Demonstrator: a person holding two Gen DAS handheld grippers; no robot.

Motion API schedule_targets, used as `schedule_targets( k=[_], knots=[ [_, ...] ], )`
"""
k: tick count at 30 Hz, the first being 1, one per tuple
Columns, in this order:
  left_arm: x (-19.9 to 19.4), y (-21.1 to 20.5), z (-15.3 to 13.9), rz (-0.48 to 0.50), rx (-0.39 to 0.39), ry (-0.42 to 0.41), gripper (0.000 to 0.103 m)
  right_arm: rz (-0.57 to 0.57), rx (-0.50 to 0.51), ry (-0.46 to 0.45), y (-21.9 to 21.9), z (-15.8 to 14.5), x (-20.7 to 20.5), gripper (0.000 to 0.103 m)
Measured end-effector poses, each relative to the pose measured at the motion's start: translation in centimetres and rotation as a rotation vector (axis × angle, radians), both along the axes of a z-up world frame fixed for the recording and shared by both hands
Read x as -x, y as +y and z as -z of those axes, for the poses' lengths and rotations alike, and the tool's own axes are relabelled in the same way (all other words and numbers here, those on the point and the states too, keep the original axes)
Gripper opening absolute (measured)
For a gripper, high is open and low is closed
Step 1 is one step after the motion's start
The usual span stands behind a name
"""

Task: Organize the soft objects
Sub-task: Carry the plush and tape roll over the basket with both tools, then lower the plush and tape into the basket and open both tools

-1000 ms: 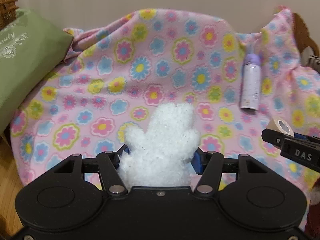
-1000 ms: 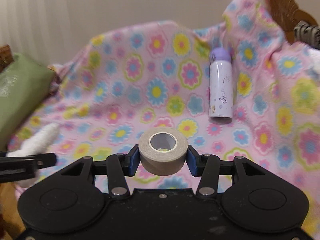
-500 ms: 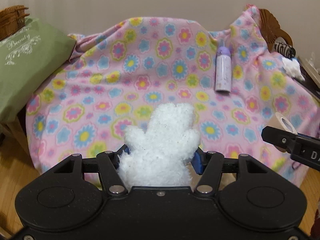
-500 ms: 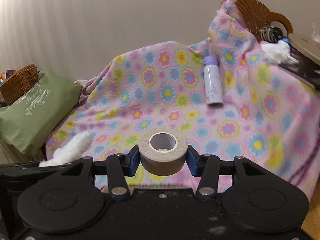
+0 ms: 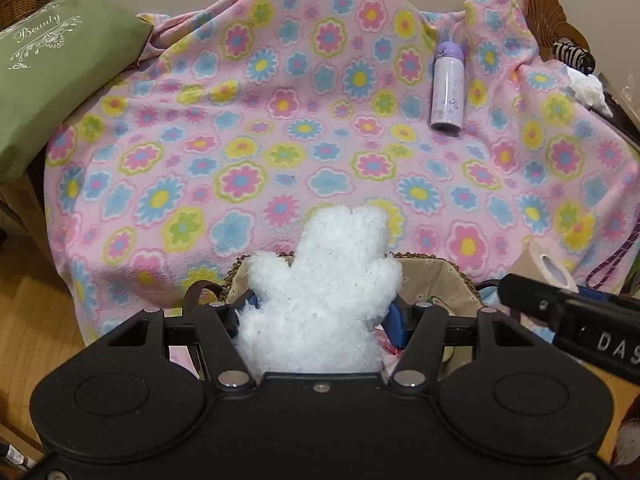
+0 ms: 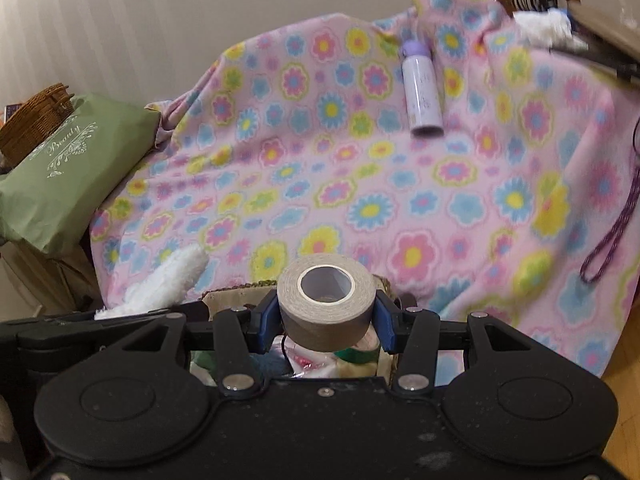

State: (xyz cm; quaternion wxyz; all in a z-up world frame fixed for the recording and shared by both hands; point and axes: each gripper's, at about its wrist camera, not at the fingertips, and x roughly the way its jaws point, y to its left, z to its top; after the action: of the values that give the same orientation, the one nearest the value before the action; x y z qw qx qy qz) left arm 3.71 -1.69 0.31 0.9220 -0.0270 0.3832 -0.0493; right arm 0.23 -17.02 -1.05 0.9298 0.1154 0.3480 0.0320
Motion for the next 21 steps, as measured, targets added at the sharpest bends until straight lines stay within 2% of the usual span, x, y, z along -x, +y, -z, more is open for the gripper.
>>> schedule_targets(
  k=[14,20,21],
  knots=[
    [-0.09,-0.01,0.46,-0.013,-0.013,0.017,0.060,-0.048,0.028,0.016,0.89,-0.13,-0.67,0.048],
    [-0.05,0.15,0.44,-0.021,-0.008,0.016,0.068,-0.059,0.031,0.004,0.83,-0.31,-0.62,0.050],
    [0.00,0.17,0.41,-0.023,-0.007,0.014,0.074,-0.057,0.035,0.002,0.85,-0.35,-0.61,0.051]
  ],
)
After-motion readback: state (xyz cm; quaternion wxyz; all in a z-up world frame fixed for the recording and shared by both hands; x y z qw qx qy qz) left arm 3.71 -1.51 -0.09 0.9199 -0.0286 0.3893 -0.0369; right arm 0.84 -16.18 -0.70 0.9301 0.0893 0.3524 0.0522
